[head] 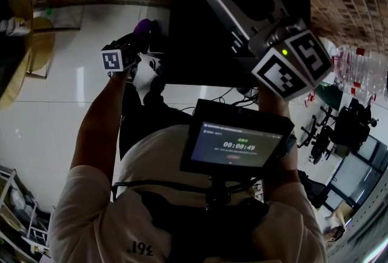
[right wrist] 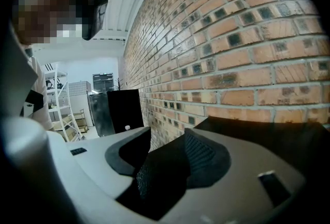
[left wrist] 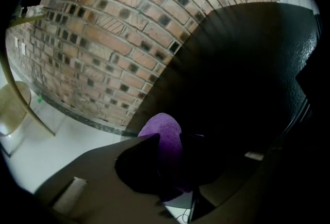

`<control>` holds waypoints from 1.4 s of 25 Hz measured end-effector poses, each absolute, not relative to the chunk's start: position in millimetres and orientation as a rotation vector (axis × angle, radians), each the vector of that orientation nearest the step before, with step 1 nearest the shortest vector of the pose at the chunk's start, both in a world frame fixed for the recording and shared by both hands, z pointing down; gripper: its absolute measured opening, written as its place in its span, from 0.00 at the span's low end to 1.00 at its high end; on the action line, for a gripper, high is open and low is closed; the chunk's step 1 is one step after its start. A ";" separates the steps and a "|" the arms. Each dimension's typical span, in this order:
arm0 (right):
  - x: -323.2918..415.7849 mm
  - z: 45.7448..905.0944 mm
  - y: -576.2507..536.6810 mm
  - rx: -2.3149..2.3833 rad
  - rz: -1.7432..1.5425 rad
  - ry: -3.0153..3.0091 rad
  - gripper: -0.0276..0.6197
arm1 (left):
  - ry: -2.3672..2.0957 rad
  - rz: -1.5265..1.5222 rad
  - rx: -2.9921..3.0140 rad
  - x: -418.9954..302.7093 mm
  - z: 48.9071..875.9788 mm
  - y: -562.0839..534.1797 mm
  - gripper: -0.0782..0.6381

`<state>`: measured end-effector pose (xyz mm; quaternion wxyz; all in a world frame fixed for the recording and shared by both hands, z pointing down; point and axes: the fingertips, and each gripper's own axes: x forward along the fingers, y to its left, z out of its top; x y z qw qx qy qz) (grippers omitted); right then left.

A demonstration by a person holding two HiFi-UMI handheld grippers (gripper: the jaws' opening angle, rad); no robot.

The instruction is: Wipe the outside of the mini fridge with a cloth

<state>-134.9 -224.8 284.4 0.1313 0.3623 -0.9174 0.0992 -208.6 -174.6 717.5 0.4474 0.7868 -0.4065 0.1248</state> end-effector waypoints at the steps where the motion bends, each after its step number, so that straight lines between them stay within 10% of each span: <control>1: -135.6 284.9 -224.5 1.052 0.287 -2.664 0.35 | -1.008 0.323 1.940 -210.0 721.7 -173.5 0.27; 12: -131.3 292.3 -230.7 1.049 0.287 -2.674 0.35 | -1.028 0.216 1.909 -228.8 706.4 -168.2 0.27; 35: -131.4 275.9 -220.5 1.008 0.240 -2.729 0.35 | -0.878 -0.508 2.139 -224.2 352.2 -85.8 0.27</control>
